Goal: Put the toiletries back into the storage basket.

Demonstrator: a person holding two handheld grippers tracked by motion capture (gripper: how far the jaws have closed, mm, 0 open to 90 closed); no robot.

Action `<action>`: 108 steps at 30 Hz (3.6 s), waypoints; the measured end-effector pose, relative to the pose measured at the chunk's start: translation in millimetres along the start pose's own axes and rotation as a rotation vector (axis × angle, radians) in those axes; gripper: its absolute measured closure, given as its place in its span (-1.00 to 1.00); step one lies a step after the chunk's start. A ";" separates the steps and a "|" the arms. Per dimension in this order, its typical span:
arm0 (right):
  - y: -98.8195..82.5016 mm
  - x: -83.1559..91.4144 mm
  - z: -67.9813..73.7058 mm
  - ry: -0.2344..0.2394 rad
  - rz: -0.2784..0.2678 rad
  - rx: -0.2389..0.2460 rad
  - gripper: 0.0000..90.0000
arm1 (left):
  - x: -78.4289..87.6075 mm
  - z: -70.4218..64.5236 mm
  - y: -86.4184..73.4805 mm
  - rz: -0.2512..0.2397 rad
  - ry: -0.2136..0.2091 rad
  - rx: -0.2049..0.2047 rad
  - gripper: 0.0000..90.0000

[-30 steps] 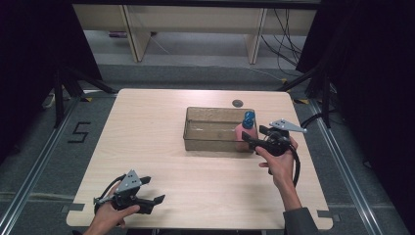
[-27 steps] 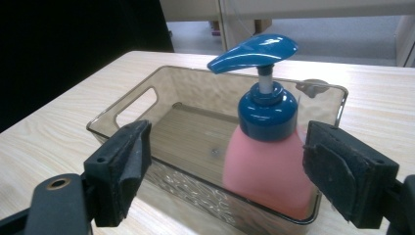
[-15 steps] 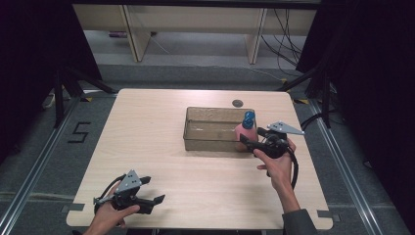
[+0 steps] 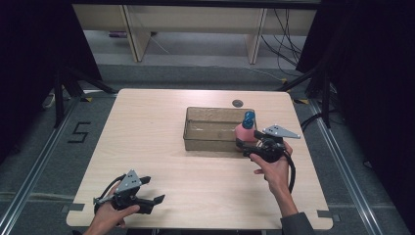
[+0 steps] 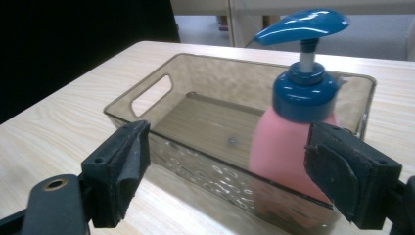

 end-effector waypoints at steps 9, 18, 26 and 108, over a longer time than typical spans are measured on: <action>-4.9 0.2 5.9 0.010 0.009 0.013 -0.60 | -0.3 -0.3 -0.1 -0.003 0.001 0.004 -0.67; -10.3 0.8 13.0 0.033 0.013 0.012 -0.61 | -0.4 -0.1 -0.2 -0.004 0.002 0.004 -0.67; -14.6 1.3 18.5 0.043 0.022 0.010 -0.60 | -0.2 0.4 -0.3 0.001 0.002 0.000 -0.67; -52.8 31.8 51.0 0.181 0.044 -0.034 -0.62 | 0.2 -0.4 -1.5 -0.010 0.018 -0.001 -0.67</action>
Point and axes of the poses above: each handheld gripper's, and its own axes: x roughly backward along the jaws, y roughly out of its top, z roughly to its left, the point moved 1 cm from there along -x, roughly forward along the jaws, and after that the axes turned 13 degrees about -z, right-handed, at the moved point
